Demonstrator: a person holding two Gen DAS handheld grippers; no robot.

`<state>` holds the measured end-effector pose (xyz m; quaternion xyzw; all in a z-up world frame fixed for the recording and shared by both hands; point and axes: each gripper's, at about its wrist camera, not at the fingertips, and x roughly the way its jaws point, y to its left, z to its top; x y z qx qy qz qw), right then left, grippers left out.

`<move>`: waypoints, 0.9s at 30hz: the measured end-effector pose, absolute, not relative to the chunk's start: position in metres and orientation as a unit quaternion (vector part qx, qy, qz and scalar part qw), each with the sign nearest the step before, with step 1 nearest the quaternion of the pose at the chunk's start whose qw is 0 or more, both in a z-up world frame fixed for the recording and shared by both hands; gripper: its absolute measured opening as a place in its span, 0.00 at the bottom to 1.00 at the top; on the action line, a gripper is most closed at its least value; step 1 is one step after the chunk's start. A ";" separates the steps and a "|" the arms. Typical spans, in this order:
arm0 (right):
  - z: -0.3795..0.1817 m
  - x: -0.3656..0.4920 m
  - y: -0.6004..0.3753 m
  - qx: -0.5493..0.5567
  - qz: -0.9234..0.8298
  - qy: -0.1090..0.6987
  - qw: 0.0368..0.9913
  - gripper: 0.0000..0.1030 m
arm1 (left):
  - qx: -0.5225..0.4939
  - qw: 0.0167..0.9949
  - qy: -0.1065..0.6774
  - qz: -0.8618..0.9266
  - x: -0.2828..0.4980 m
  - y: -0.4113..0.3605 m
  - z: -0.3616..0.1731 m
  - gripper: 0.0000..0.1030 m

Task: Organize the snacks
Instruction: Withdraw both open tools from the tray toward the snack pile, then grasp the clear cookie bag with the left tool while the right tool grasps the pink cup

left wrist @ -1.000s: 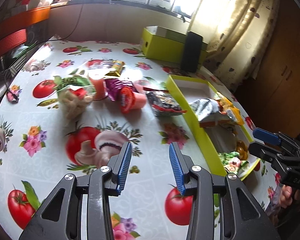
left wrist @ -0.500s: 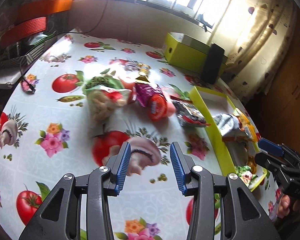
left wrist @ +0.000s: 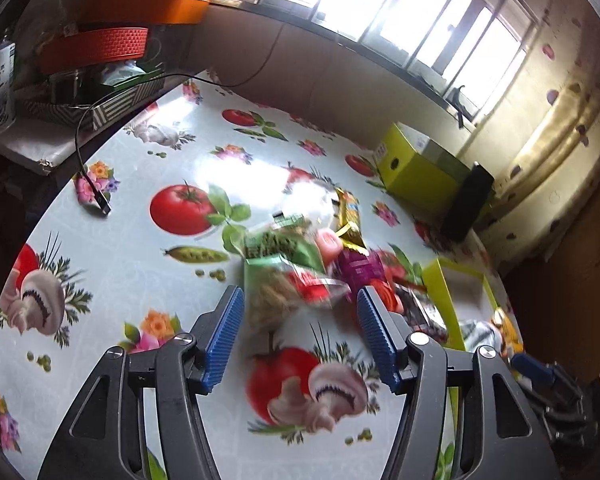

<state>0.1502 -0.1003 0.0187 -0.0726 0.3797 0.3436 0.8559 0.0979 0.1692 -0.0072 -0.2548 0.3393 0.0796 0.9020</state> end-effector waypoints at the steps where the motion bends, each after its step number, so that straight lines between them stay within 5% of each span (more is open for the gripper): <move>1: 0.018 0.153 -0.097 -0.073 0.343 0.381 0.855 0.56 | -0.258 0.902 0.338 0.080 0.101 0.172 -0.008 0.59; 24: -0.010 0.200 -0.034 -0.089 0.336 0.418 0.840 0.56 | -0.279 0.885 0.368 0.059 0.158 0.189 -0.061 0.66; 26: -0.013 0.206 -0.029 -0.086 0.334 0.424 0.837 0.56 | -0.271 0.886 0.372 0.063 0.156 0.188 -0.060 0.63; 27: -0.014 0.209 -0.026 -0.086 0.334 0.427 0.836 0.56 | -0.264 0.886 0.376 0.070 0.154 0.187 -0.060 0.53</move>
